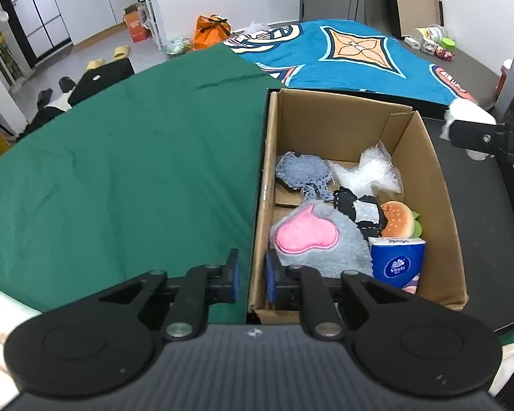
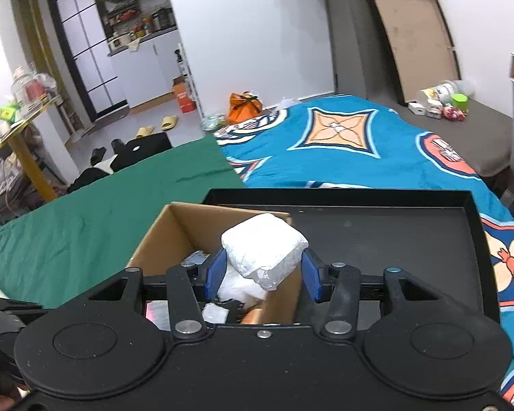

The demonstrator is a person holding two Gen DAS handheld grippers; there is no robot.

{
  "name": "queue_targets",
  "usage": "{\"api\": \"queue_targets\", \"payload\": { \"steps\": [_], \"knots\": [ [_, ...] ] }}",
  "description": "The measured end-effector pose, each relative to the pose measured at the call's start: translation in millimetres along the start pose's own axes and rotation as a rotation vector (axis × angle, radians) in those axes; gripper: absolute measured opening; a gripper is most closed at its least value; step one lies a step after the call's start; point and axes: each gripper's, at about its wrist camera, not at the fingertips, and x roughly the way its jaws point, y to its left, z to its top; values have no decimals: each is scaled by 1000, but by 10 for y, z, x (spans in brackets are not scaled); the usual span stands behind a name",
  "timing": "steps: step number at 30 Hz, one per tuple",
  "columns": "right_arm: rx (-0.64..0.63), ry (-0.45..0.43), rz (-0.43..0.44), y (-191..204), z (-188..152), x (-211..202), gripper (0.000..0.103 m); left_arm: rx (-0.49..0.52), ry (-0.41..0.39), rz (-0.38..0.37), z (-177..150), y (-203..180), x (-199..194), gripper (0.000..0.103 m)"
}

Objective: Organize soft objects
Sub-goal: 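Carry the white bundle over the cardboard box with the right gripper, then lower the white bundle into the box and open the right gripper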

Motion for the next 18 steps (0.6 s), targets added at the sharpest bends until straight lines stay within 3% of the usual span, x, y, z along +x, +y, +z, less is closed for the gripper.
{"api": "queue_targets", "payload": {
  "steps": [12, 18],
  "knots": [
    [-87, 27, 65, 509, 42, 68, 48, -51, -15, -70, -53, 93, 69, 8],
    [-35, 52, 156, 611, 80, 120, 55, -72, -20, -105, -60, 164, 68, 8]
  ]
}}
